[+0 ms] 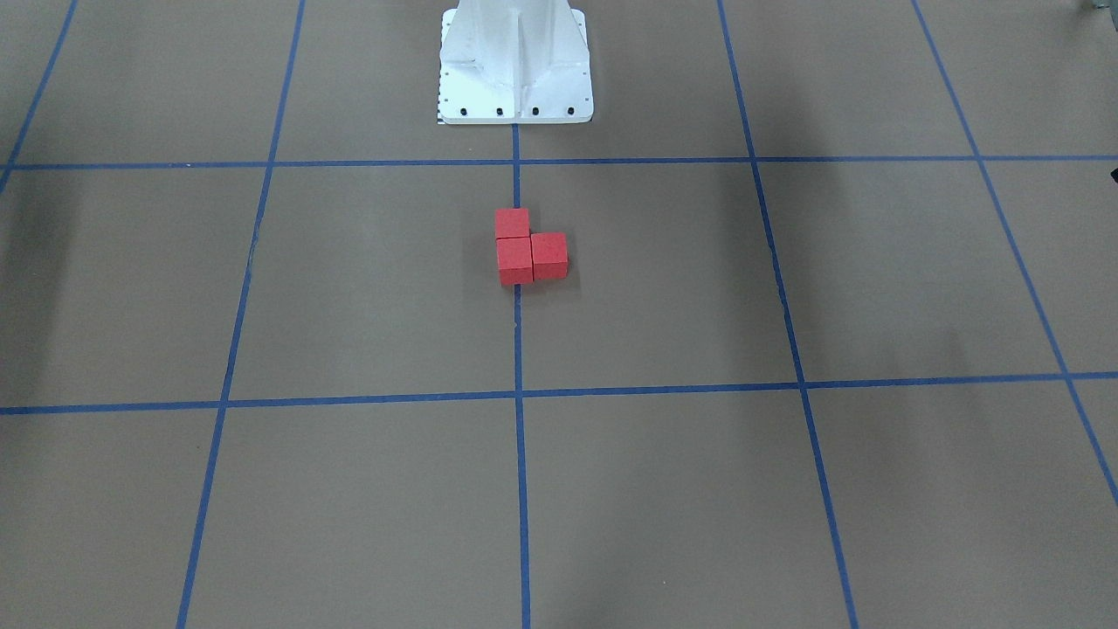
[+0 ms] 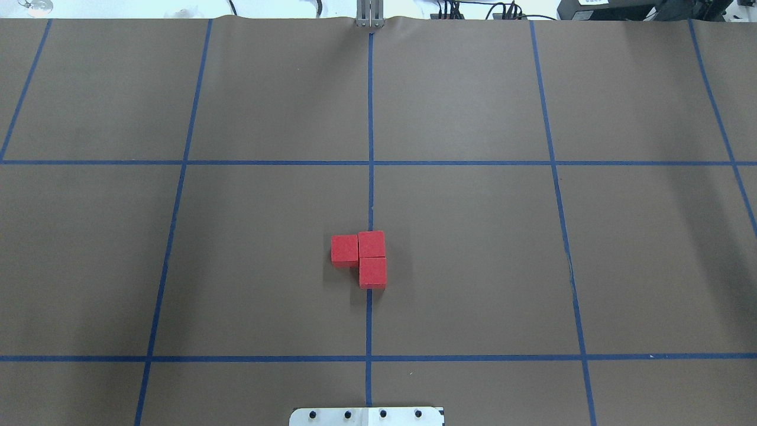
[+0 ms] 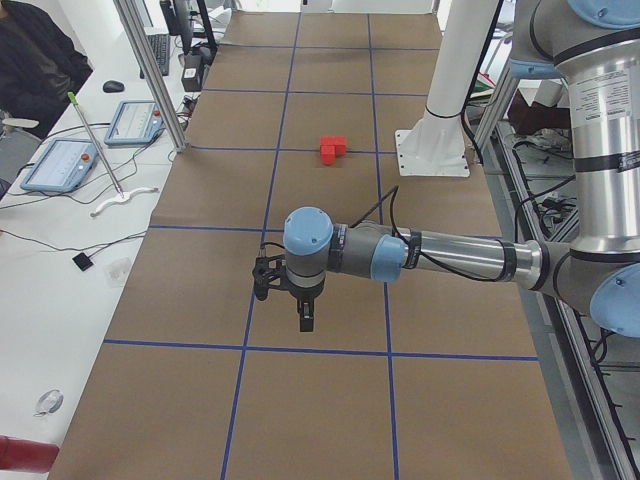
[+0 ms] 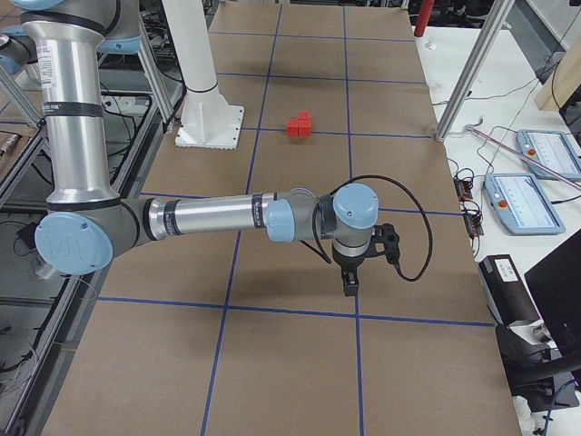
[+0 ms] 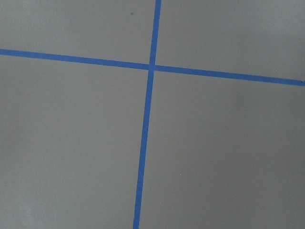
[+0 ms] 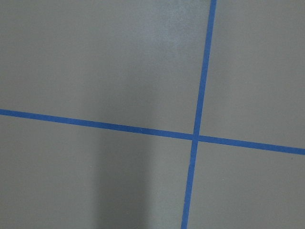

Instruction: Form red blocks into L shape at center

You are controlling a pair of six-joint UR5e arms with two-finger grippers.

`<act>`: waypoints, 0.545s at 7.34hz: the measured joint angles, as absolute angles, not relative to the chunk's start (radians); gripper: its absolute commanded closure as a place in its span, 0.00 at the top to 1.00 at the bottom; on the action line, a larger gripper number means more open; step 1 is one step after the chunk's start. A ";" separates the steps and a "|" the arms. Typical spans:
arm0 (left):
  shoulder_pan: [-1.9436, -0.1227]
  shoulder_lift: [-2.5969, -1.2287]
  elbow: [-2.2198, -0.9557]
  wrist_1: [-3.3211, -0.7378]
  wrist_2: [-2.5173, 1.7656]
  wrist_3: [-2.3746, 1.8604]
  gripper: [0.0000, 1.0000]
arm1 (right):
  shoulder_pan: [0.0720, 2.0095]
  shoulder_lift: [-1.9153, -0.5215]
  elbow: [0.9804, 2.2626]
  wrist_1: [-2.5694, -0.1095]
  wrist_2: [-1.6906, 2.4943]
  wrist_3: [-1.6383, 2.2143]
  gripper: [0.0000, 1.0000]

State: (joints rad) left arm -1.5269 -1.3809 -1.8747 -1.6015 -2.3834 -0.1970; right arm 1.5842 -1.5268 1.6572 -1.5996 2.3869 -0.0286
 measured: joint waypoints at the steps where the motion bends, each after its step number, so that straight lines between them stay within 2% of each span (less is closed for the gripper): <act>1: -1.535 -1.381 -1.879 -1.572 -2.384 -0.149 1.00 | 1.585 -1.529 1.658 -1.618 2.381 -0.035 0.99; 4: -1.557 -1.373 -1.880 -1.550 -2.386 -0.113 1.00 | 1.575 -1.530 1.659 -1.632 2.317 -0.049 0.99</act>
State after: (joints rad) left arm -1.5574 -1.3730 -1.8802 -1.5497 -2.3862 -0.1128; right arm 1.5752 -1.5303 1.6587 -1.6316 2.3173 -0.0485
